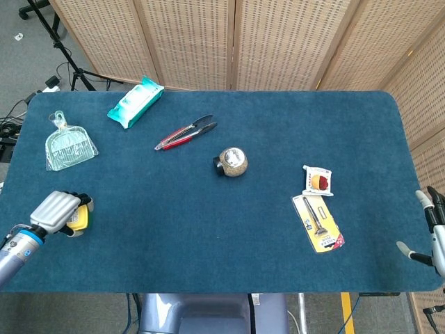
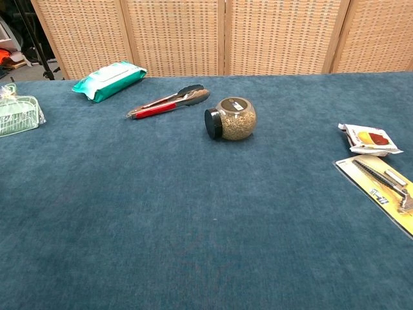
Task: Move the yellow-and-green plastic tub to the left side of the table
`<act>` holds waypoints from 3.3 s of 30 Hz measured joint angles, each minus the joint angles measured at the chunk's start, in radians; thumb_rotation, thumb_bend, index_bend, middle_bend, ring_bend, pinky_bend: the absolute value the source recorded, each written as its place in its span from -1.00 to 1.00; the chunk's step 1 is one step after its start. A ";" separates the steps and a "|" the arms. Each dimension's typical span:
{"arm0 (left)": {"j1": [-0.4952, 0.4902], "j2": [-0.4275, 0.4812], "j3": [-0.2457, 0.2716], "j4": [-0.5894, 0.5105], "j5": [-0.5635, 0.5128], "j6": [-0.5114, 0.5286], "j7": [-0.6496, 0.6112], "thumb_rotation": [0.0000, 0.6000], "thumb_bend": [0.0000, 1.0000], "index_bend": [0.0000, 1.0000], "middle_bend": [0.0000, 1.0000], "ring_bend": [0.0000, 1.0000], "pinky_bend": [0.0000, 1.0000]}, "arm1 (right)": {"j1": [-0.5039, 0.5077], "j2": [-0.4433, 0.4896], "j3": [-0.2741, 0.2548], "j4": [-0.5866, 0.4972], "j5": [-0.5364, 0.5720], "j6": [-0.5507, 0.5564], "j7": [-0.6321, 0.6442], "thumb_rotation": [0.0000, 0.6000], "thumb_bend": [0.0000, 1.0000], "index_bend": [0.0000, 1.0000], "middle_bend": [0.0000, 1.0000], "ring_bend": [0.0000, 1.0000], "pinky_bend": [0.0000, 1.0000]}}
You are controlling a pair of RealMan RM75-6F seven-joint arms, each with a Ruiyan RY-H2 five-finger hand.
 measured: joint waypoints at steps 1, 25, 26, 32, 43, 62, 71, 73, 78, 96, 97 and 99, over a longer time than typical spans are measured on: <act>-0.001 -0.020 0.007 0.036 0.007 -0.008 -0.011 1.00 -0.81 -0.03 -0.05 -0.11 -0.06 | 0.000 0.000 0.001 0.000 0.002 0.000 0.000 1.00 -1.00 -1.00 -1.00 -1.00 -1.00; 0.153 0.031 0.027 0.003 -0.036 0.217 -0.091 1.00 -1.00 -1.00 -1.00 -1.00 -0.89 | -0.008 0.011 -0.002 -0.008 -0.017 0.014 0.034 1.00 -1.00 -1.00 -1.00 -1.00 -1.00; 0.165 0.030 0.025 0.006 -0.048 0.226 -0.096 1.00 -1.00 -1.00 -1.00 -1.00 -0.89 | -0.008 0.012 -0.004 -0.008 -0.020 0.014 0.036 1.00 -1.00 -1.00 -1.00 -1.00 -1.00; 0.178 -0.018 0.008 0.058 -0.087 0.210 -0.158 1.00 -1.00 -1.00 -1.00 -1.00 -0.87 | -0.010 0.016 -0.007 -0.011 -0.028 0.019 0.044 1.00 -1.00 -1.00 -1.00 -1.00 -1.00; 0.161 -0.122 -0.030 0.145 -0.147 0.124 -0.161 1.00 -1.00 -0.68 -0.89 -0.74 -0.56 | -0.006 0.016 -0.004 -0.004 -0.015 0.004 0.050 1.00 -1.00 -1.00 -1.00 -1.00 -1.00; 0.165 -0.143 -0.047 0.160 -0.131 0.142 -0.148 1.00 -0.29 0.11 -0.26 -0.21 -0.26 | -0.001 0.018 -0.006 -0.006 -0.011 -0.011 0.055 1.00 -1.00 -1.00 -1.00 -1.00 -1.00; 0.114 0.013 -0.001 0.054 -0.023 0.079 -0.404 1.00 -0.19 0.11 -0.26 -0.21 -0.26 | 0.001 0.014 -0.010 -0.008 -0.015 -0.014 0.041 1.00 -1.00 -1.00 -1.00 -1.00 -1.00; 0.078 0.071 0.013 0.024 0.019 0.048 -0.503 1.00 -0.18 0.12 -0.26 -0.21 -0.26 | 0.001 0.012 -0.011 -0.009 -0.015 -0.015 0.036 1.00 -1.00 -1.00 -1.00 -1.00 -1.00; -0.023 0.167 0.035 -0.024 0.071 -0.074 -0.664 1.00 -0.16 0.12 -0.25 -0.21 -0.25 | 0.002 0.012 -0.009 -0.009 -0.009 -0.015 0.036 1.00 -1.00 -1.00 -1.00 -1.00 -1.00; -0.075 0.023 -0.045 0.145 -0.222 -0.230 -0.499 1.00 -0.64 -1.00 -1.00 -1.00 -1.00 | 0.003 0.012 -0.009 -0.008 -0.007 -0.020 0.040 1.00 -1.00 -1.00 -1.00 -1.00 -1.00; -0.063 0.017 -0.057 0.152 -0.232 -0.204 -0.484 1.00 -0.67 -1.00 -1.00 -1.00 -1.00 | 0.003 0.012 -0.009 -0.009 -0.007 -0.020 0.040 1.00 -1.00 -1.00 -1.00 -1.00 -1.00; -0.047 0.014 -0.069 0.156 -0.238 -0.170 -0.480 1.00 -0.75 -1.00 -1.00 -1.00 -1.00 | 0.003 0.012 -0.009 -0.009 -0.008 -0.019 0.041 1.00 -1.00 -1.00 -1.00 -1.00 -1.00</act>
